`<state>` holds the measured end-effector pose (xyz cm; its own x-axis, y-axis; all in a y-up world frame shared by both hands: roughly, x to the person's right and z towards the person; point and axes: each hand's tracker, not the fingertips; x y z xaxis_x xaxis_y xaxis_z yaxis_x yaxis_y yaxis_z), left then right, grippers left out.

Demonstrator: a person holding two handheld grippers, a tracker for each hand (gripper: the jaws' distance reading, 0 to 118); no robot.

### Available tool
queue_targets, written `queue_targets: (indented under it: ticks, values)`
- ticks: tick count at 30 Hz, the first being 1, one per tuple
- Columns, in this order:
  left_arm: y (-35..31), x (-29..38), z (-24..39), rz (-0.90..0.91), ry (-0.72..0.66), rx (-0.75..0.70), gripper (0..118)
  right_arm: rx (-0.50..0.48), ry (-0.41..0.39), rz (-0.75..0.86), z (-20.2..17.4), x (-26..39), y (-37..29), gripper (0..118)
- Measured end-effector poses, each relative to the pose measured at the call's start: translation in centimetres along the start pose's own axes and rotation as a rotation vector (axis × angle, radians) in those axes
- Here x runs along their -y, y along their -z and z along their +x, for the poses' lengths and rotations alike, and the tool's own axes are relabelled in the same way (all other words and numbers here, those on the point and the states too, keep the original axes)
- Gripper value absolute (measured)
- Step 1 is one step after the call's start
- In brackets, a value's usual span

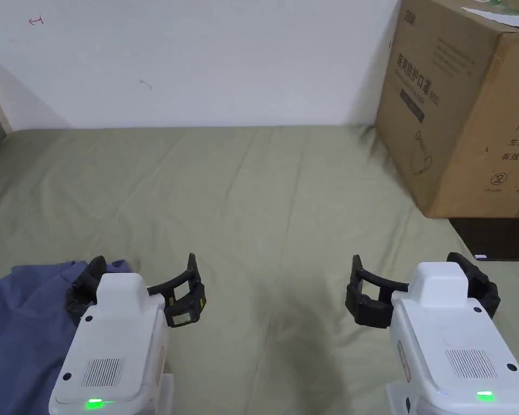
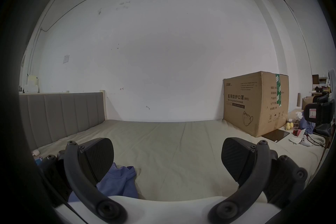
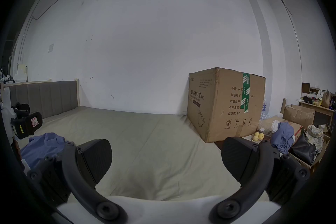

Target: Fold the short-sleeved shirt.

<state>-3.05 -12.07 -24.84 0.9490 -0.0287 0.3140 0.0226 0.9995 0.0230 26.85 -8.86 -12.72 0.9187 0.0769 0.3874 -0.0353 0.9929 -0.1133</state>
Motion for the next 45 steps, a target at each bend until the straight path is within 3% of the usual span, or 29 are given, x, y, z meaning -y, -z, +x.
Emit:
queue_targets:
  ticks: [18, 22, 24, 27, 31, 32, 33, 34, 35, 42, 43, 45]
  values:
    - [0.2, 0.2, -0.3, -0.016, -0.007, -0.005, 118, -0.004, -0.008, -0.012, 0.1, -0.1, 0.1, 118]
    - [0.4, -0.4, -0.5, -0.024, -0.081, 0.004, 118, 0.007, -0.065, -0.012, -0.4, -0.8, 0.1, 118]
    - [0.7, -1.1, -1.2, -0.043, -0.262, 0.028, 118, 0.051, -0.202, -0.003, -1.4, -1.9, -0.3, 118]
    - [1.2, -1.9, -3.6, -0.071, -0.773, 0.146, 118, 0.184, -0.588, 0.072, -4.2, -2.8, -0.6, 118]
    - [2.2, 0.2, -6.2, -0.108, -1.521, 0.254, 118, 0.390, -1.120, 0.317, -6.9, -1.3, -1.0, 118]
    - [2.4, 0.9, -6.4, -0.126, -1.630, 0.256, 118, 0.424, -1.188, 0.370, -7.0, -1.0, -1.2, 118]
    - [2.4, 1.6, -6.7, -0.118, -1.704, 0.270, 118, 0.441, -1.203, 0.406, -7.0, -0.7, -1.2, 118]
    - [2.3, 1.7, -6.6, -0.103, -1.696, 0.258, 118, 0.429, -1.148, 0.395, -6.9, -0.9, -1.3, 118]
    - [2.2, 1.2, -6.6, -0.108, -1.583, 0.248, 118, 0.401, -1.072, 0.360, -6.7, -1.4, -1.5, 118]
    - [1.0, -4.3, -1.1, -0.028, -0.268, 0.008, 118, 0.121, -0.232, 0.079, -1.7, -4.1, -1.5, 118]
    - [1.0, -4.1, -0.2, -0.018, -0.143, -0.019, 118, 0.087, -0.131, 0.045, -1.0, -4.0, -1.3, 118]
    - [1.1, -3.7, 0.7, -0.007, 0.023, 0.000, 118, 0.052, -0.003, -0.001, -0.1, -3.4, -0.7, 118]
